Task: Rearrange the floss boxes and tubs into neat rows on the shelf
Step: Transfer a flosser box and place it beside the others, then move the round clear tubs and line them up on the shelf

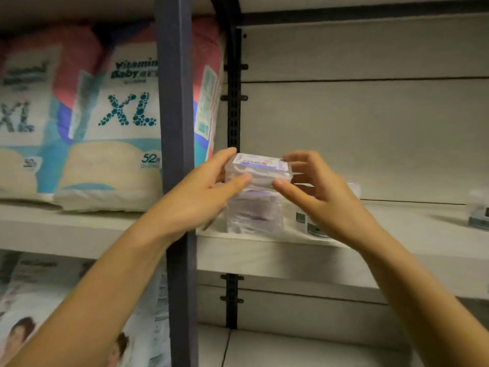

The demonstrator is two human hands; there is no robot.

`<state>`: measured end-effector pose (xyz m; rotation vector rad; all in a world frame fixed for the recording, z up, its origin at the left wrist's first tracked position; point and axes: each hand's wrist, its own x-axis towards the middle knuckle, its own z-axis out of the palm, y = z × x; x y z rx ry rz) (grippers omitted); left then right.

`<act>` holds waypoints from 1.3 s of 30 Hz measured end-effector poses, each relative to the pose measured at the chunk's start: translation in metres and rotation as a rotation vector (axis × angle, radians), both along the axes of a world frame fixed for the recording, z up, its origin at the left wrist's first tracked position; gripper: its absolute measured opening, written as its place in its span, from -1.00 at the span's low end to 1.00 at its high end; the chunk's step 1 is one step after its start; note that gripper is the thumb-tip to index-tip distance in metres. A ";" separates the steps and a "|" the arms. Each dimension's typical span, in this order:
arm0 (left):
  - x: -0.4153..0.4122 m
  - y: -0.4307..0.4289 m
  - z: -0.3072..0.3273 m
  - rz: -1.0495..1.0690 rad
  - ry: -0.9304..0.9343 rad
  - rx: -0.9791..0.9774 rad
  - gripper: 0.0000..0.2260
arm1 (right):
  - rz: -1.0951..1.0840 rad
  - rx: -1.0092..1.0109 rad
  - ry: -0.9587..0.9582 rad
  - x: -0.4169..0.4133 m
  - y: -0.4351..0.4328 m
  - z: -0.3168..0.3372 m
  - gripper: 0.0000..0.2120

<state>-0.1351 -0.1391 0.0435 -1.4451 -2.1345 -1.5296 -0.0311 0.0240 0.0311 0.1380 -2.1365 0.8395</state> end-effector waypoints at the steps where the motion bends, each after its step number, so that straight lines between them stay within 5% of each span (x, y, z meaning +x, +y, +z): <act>1: -0.003 0.002 -0.001 0.034 0.012 -0.023 -0.48 | -0.012 -0.014 -0.015 -0.005 -0.002 -0.001 -0.58; 11: -0.006 0.014 -0.011 0.141 0.094 -0.253 -0.57 | -0.200 0.014 -0.170 -0.012 -0.013 -0.005 -0.53; 19: 0.000 0.014 -0.012 0.162 0.088 -0.297 -0.52 | -0.376 0.213 -0.110 -0.014 -0.016 -0.016 -0.53; 24: 0.031 0.017 -0.020 0.262 0.254 0.098 -0.53 | -0.420 0.252 0.184 0.025 -0.007 -0.021 -0.72; 27: 0.062 0.036 -0.019 0.106 0.355 0.282 -0.80 | -0.424 0.185 0.233 0.063 0.019 -0.021 -0.93; 32: 0.110 0.112 -0.023 -0.203 0.191 0.138 -0.77 | -0.309 -0.115 0.133 0.131 0.083 -0.024 -0.89; 39: 0.165 0.245 -0.021 -0.322 -0.030 -0.039 -0.78 | -0.338 -0.175 -0.046 0.215 0.210 -0.008 -0.95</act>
